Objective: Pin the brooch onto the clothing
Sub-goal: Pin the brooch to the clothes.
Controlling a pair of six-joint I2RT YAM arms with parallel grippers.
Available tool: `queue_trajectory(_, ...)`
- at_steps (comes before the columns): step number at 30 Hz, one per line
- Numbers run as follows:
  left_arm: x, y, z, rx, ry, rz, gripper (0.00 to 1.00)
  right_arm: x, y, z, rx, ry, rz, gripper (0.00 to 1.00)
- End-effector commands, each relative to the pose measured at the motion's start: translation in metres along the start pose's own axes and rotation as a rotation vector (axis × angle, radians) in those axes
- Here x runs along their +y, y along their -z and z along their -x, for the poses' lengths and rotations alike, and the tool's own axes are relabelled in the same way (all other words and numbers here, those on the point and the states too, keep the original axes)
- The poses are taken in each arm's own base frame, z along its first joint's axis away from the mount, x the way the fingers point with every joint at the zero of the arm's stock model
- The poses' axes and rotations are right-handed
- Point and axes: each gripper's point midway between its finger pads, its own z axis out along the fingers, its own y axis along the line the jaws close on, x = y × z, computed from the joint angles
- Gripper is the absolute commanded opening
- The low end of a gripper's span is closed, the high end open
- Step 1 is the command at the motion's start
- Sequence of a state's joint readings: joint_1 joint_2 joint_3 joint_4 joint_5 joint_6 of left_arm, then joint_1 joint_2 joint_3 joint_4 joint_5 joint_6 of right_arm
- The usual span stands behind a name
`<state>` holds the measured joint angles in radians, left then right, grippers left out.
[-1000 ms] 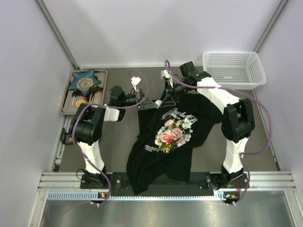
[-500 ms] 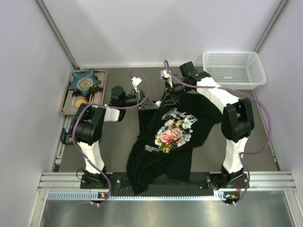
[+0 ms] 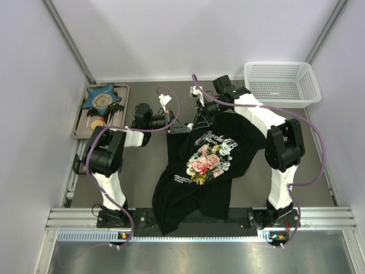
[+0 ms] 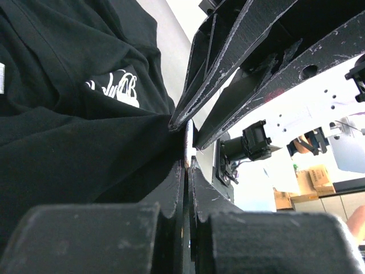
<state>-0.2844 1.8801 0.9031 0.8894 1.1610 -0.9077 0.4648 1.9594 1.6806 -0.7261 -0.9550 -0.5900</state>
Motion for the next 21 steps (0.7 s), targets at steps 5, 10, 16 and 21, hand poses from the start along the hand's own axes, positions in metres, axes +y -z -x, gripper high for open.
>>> queue_trajectory(5,-0.026,-0.003,0.022,-0.048,-0.125,-0.018,0.00,-0.012,-0.010,0.015,0.006,-0.014,-0.053,0.21)
queue_trajectory(10,-0.026,-0.004,0.022,-0.046,-0.124,-0.020,0.00,-0.011,-0.013,0.015,0.011,0.007,-0.061,0.22)
queue_trajectory(16,-0.028,-0.004,0.023,-0.049,-0.126,-0.024,0.00,-0.018,-0.016,0.014,0.025,0.016,-0.102,0.23)
queue_trajectory(21,-0.029,-0.004,0.024,-0.051,-0.127,-0.024,0.00,-0.030,-0.017,0.015,0.040,-0.002,-0.192,0.24)
